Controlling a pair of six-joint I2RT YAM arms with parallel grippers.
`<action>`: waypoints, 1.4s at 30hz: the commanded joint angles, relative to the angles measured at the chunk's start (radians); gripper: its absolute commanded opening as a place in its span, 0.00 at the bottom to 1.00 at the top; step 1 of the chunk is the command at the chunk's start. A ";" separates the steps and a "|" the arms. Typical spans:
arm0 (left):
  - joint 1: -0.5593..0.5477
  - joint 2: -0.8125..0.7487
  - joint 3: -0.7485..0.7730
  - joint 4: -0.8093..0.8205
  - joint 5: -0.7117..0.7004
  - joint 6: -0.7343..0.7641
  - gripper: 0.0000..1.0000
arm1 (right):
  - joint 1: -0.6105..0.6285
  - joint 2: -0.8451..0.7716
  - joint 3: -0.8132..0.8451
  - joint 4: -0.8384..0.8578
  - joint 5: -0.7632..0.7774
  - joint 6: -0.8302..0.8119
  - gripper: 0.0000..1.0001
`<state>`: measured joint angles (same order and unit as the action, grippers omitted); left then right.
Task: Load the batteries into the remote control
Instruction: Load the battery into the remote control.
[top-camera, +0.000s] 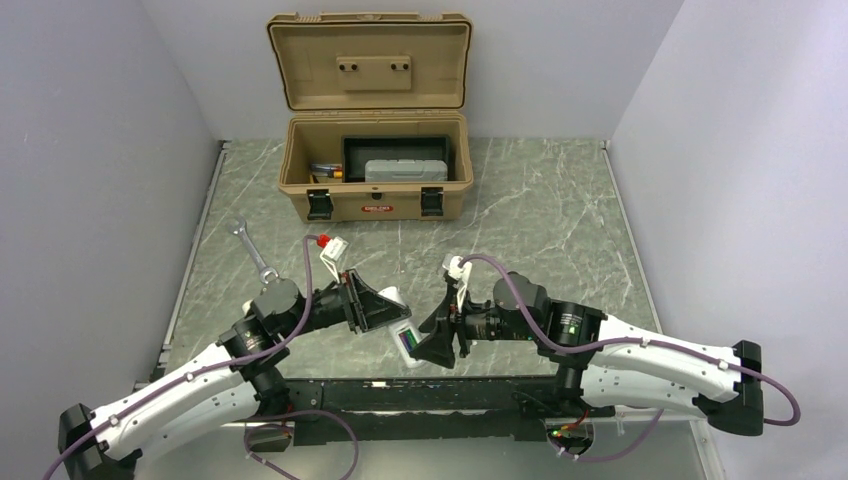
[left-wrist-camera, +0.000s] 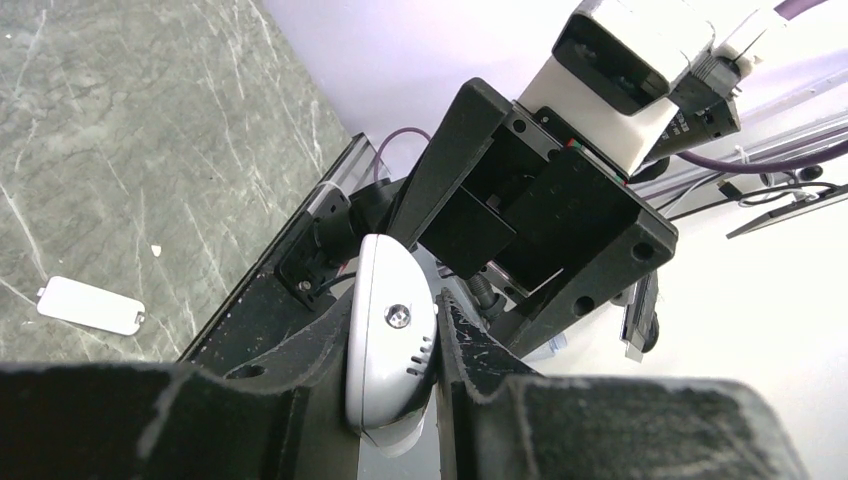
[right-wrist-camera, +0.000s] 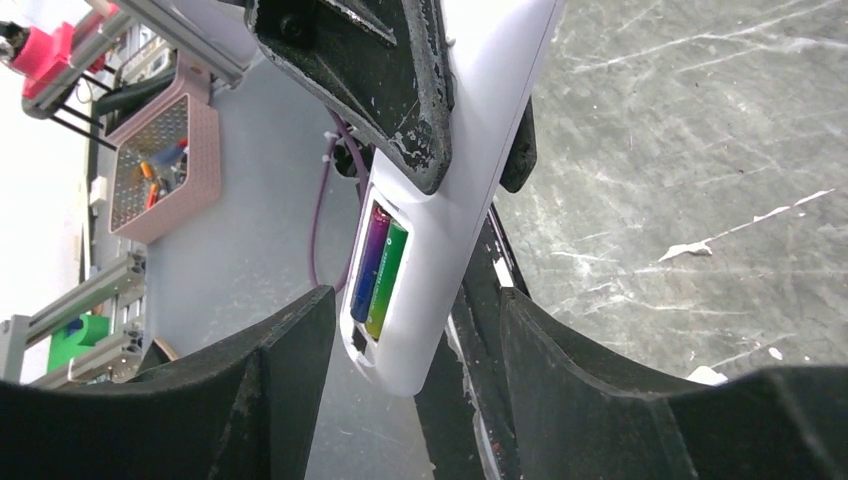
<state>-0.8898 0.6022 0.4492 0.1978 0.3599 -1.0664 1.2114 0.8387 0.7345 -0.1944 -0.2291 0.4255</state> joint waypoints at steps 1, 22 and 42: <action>0.000 -0.022 0.043 0.056 -0.010 0.016 0.00 | 0.001 -0.032 0.009 0.081 -0.002 0.045 0.61; -0.001 -0.005 0.044 0.081 -0.005 0.010 0.00 | 0.002 -0.031 -0.038 0.204 0.022 0.142 0.31; -0.001 -0.037 0.036 0.082 -0.033 0.026 0.00 | 0.002 0.017 0.019 0.074 0.102 0.137 0.00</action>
<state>-0.8898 0.5838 0.4549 0.1974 0.3634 -1.0348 1.2072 0.8337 0.7025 -0.0776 -0.1665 0.5697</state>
